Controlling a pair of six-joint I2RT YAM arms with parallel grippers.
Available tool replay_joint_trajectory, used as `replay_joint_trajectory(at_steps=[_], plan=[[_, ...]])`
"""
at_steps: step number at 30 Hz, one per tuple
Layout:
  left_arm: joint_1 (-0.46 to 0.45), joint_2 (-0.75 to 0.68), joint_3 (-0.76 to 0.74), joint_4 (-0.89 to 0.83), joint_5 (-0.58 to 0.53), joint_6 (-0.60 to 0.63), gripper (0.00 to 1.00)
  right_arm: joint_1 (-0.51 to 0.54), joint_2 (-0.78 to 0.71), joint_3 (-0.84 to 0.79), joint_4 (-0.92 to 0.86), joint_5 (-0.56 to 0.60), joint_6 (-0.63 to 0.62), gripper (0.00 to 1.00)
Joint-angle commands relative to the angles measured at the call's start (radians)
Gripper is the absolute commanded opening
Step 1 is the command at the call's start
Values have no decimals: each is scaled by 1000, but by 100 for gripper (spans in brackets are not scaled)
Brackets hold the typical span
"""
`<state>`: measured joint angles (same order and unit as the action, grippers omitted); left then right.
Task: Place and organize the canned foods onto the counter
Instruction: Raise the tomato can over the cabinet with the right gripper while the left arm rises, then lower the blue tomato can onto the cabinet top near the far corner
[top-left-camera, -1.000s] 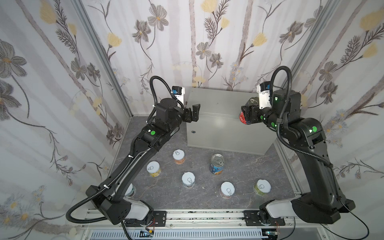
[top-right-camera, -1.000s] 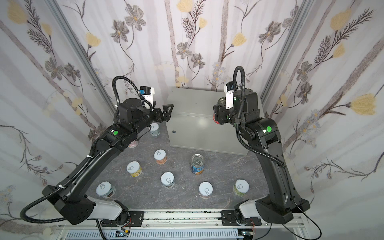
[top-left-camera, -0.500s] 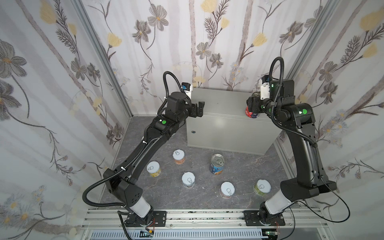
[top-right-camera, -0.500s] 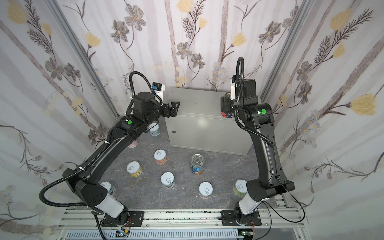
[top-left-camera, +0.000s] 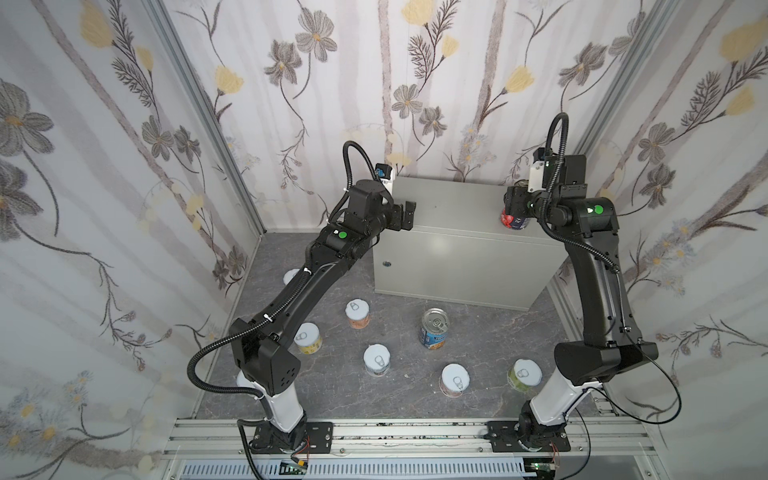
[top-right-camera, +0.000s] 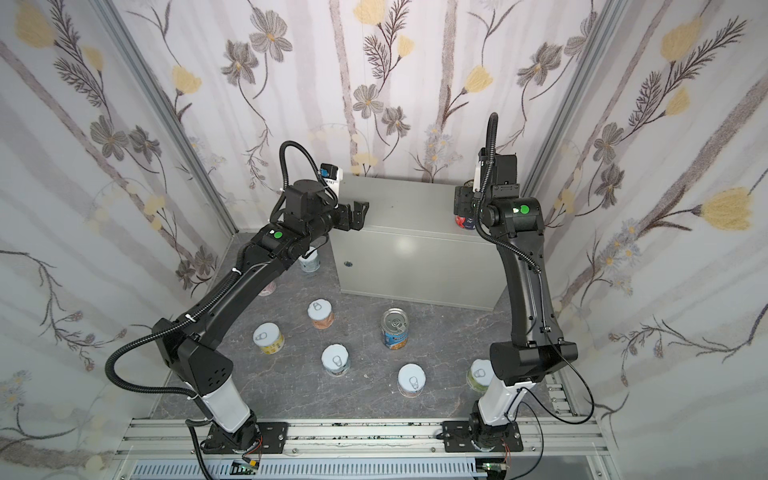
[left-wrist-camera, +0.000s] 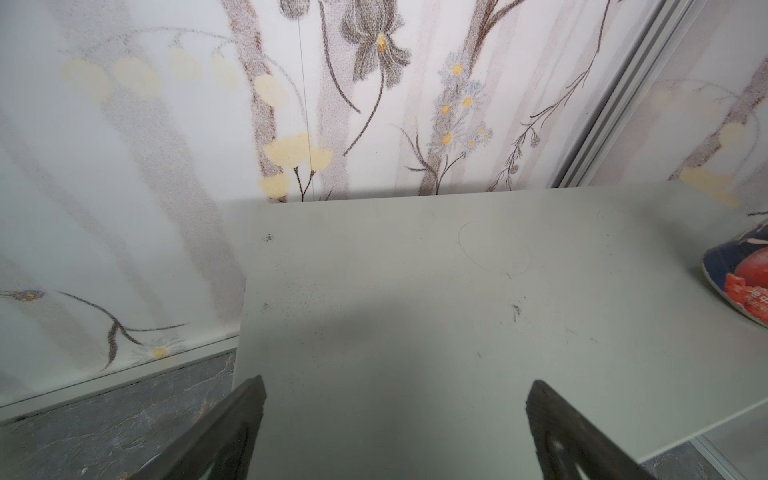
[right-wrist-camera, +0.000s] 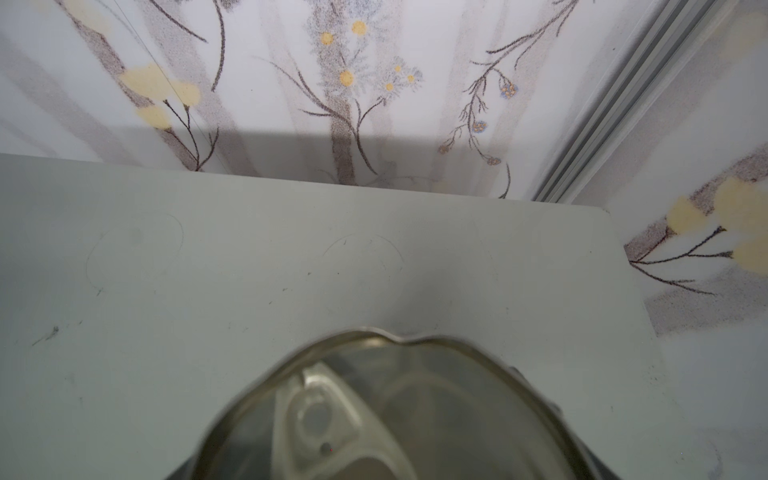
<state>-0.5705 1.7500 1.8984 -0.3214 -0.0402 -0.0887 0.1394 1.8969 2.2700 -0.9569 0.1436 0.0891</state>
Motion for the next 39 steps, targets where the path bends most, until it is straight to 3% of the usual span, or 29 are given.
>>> replay_joint_trajectory(at_steps=[1,6,15,31,39], plan=[[2,9,16,18,10,9,100,-7,22,9,79,-4,-4,53],[3,23,26,18,15,8,100,-14,42,11,89,-10,-6,75],[6,34,41,18,18,9,100,-17,52,13,101,-7,-16,99],[10,-108,-50,19,9,-6,100,-9,-88,-11,118,-9,4,100],[12,-233,-203,22,-10,-9,100,5,-292,-382,313,-23,31,100]])
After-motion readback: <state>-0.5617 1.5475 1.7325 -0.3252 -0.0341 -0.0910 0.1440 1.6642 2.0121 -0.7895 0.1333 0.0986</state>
